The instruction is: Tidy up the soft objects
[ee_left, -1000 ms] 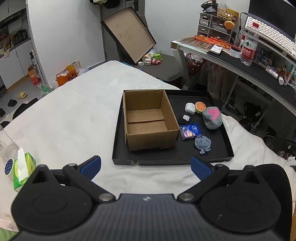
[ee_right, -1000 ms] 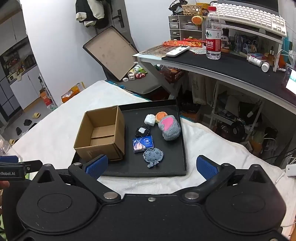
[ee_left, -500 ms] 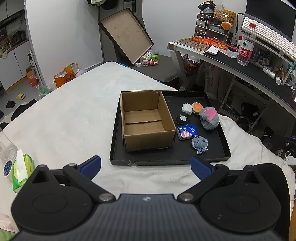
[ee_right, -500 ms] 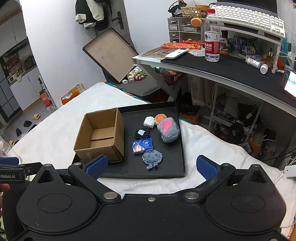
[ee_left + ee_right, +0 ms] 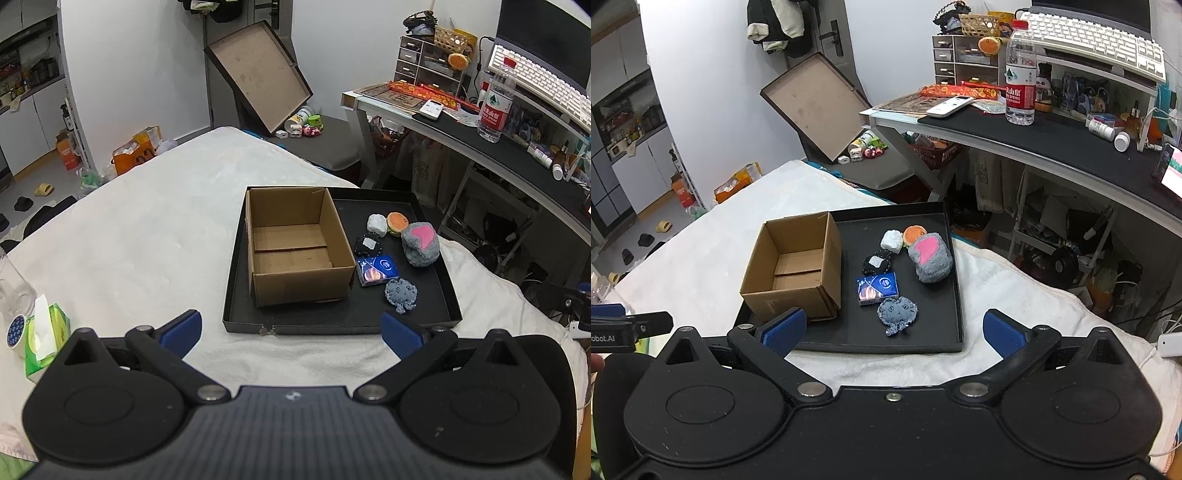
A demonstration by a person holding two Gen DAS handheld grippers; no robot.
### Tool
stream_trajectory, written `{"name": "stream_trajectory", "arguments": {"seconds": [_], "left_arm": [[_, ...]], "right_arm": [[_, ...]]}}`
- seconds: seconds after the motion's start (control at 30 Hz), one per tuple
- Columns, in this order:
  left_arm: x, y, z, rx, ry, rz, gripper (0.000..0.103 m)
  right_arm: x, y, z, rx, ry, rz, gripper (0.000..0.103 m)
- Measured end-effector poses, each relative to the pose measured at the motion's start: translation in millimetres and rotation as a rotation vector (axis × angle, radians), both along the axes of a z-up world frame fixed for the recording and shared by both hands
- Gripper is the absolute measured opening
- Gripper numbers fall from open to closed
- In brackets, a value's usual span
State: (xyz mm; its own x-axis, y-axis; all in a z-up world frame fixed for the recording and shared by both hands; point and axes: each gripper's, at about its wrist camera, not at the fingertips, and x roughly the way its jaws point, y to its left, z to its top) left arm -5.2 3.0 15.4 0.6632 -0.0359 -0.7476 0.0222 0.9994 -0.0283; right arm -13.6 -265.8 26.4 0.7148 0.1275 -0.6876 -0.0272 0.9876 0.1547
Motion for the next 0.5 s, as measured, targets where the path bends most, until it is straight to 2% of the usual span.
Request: {"name": "stream_trajectory", "arguments": {"seconds": [0.5], "left_arm": [[1.9,-1.2,0.3,-0.007,-0.003,-0.013,0.102]], "right_arm": [[0.0,-5.8,-1.4,0.003,-0.004,-0.034,0.103]]}}
